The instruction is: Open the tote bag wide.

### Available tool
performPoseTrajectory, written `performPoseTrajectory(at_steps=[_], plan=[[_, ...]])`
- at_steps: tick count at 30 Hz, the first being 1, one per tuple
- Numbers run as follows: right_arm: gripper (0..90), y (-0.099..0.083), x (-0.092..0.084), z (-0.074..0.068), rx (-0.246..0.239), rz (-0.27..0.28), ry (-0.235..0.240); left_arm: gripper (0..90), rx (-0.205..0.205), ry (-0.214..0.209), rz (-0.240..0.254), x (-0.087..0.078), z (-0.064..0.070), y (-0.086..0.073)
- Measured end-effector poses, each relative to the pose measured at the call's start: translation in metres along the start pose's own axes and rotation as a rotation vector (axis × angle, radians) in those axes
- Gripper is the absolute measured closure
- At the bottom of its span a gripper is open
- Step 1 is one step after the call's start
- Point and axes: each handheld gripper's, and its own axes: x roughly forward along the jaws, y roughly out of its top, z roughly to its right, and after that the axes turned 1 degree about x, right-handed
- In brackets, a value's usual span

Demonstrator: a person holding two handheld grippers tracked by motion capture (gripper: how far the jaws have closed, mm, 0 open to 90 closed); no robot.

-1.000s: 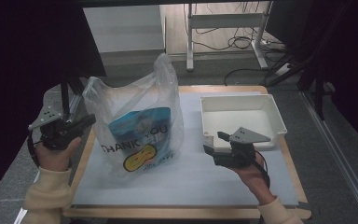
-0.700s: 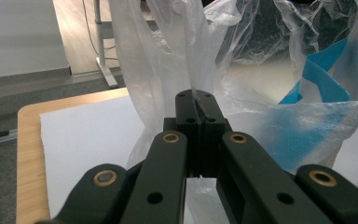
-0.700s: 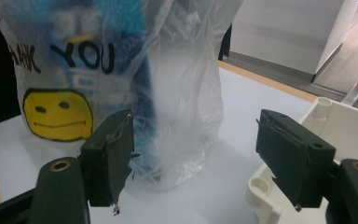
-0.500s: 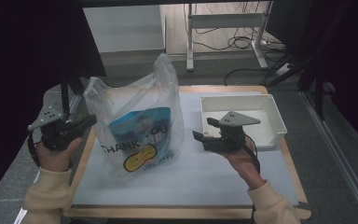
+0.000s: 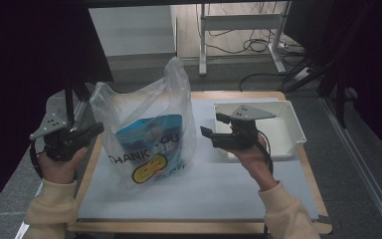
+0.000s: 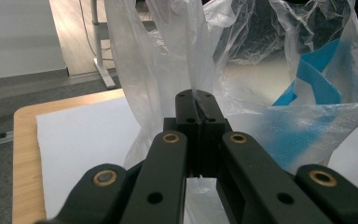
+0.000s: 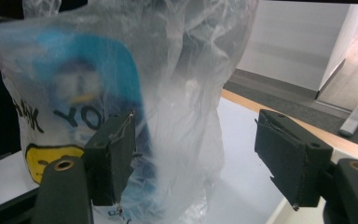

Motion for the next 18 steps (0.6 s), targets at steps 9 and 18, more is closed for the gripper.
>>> performPoseTrajectory(at_steps=[9,18], plan=[[30.5,0.016,0.014,-0.006,-0.034,0.007,0.016,89.8,0.003,-0.001,0.002,-0.001,0.0,0.0],[31.6,0.028,0.025,-0.007,-0.034,0.016,0.039,89.8,0.002,-0.003,0.011,-0.002,0.0,0.001]])
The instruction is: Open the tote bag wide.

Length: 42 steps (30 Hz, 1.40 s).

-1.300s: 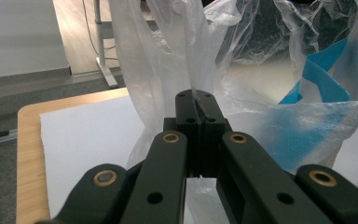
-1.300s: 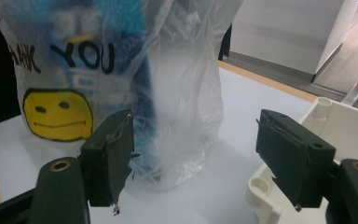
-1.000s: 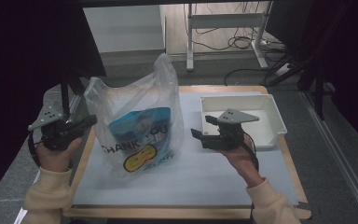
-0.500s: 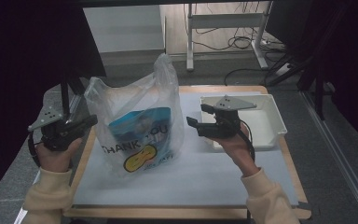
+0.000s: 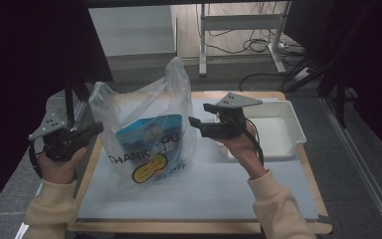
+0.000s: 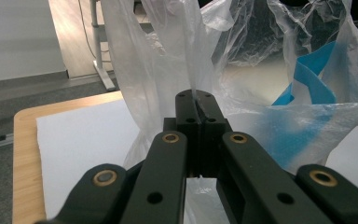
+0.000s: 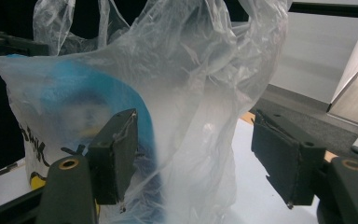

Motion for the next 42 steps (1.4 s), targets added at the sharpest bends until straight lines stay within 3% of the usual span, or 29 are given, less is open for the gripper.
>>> performPoseTrajectory(at_steps=[19,32,34,39,40,42], plan=[[31.3,0.014,0.006,0.0,-0.008,-0.003,0.011,89.8,0.005,-0.005,0.0,0.0,0.002,0.001],[31.4,0.033,0.019,0.002,-0.013,-0.002,0.003,89.8,0.004,-0.007,0.006,-0.001,0.002,0.001],[31.3,0.037,0.022,0.002,-0.034,0.001,-0.002,89.8,0.003,-0.007,0.007,-0.001,0.002,0.001],[31.4,0.047,0.028,0.002,-0.032,-0.001,0.016,89.8,0.003,-0.009,0.007,-0.001,0.002,0.001],[32.8,0.049,0.03,0.001,-0.034,-0.005,0.019,89.8,0.003,-0.009,0.007,-0.001,0.002,0.001],[48.7,0.049,0.034,0.001,-0.034,-0.02,0.038,89.8,0.003,-0.009,0.008,-0.001,0.002,0.001]])
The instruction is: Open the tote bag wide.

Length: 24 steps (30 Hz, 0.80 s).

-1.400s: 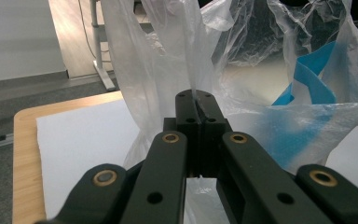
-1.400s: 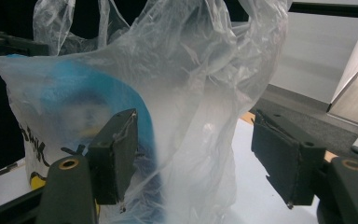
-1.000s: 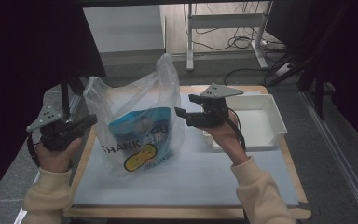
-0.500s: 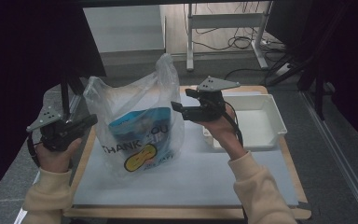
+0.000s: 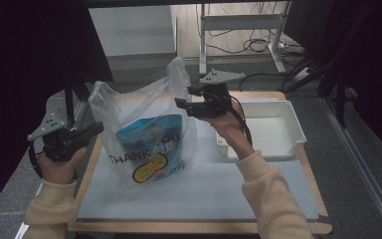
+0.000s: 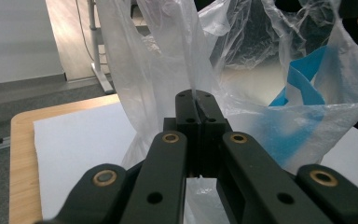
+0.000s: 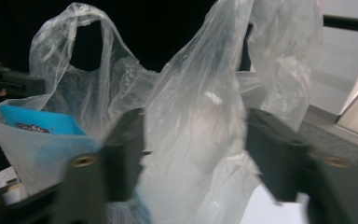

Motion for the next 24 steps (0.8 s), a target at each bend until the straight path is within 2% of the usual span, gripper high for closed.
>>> performPoseTrajectory(at_steps=[2,3,5,8,17,20,24], plan=[[63.7,-0.002,0.003,0.0,0.001,-0.021,0.03,89.8,-0.001,0.0,0.001,-0.001,0.0,0.0],[63.7,-0.002,0.003,0.0,0.001,-0.021,0.03,89.7,-0.001,0.0,0.001,-0.001,0.0,0.0],[81.2,-0.006,0.005,0.001,-0.005,-0.029,0.039,89.8,-0.001,0.002,0.002,-0.001,-0.001,0.0],[86.3,-0.008,0.003,0.001,-0.008,-0.023,0.04,89.7,0.0,0.003,0.004,-0.001,-0.001,0.0],[88.8,-0.018,-0.013,0.001,-0.006,0.026,0.032,89.8,0.005,0.0,0.024,-0.005,0.002,0.001],[88.8,-0.023,-0.016,0.001,-0.006,0.027,0.031,89.8,0.006,-0.003,0.028,-0.007,0.003,0.001],[88.8,-0.031,-0.023,0.002,0.019,0.051,0.021,89.8,0.01,-0.005,0.027,-0.01,0.005,-0.001]])
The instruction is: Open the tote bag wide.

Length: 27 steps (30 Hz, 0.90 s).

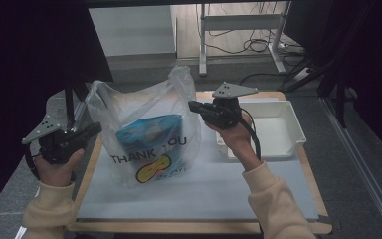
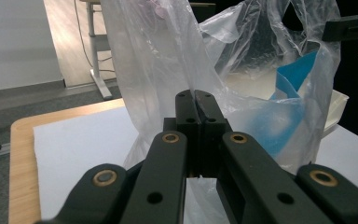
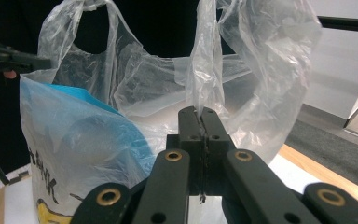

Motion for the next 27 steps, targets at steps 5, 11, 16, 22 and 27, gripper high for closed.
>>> performPoseTrajectory(at_steps=[5,11,16,22,27], plan=[[88.8,-0.01,-0.003,-0.003,0.002,-0.001,-0.006,89.8,0.007,0.001,-0.003,-0.006,0.002,-0.003],[88.8,-0.019,-0.004,-0.005,0.008,-0.006,0.006,89.8,0.005,-0.003,-0.005,-0.01,0.003,-0.007],[88.8,-0.026,-0.004,-0.006,0.015,0.005,-0.001,89.9,0.004,-0.001,-0.012,-0.01,0.003,-0.01],[88.8,-0.034,-0.003,-0.005,0.035,0.008,0.012,89.9,0.006,-0.007,-0.032,-0.005,0.005,-0.013],[88.8,-0.04,-0.001,-0.004,0.043,0.006,0.017,89.9,0.002,-0.006,-0.035,-0.005,0.005,-0.015]])
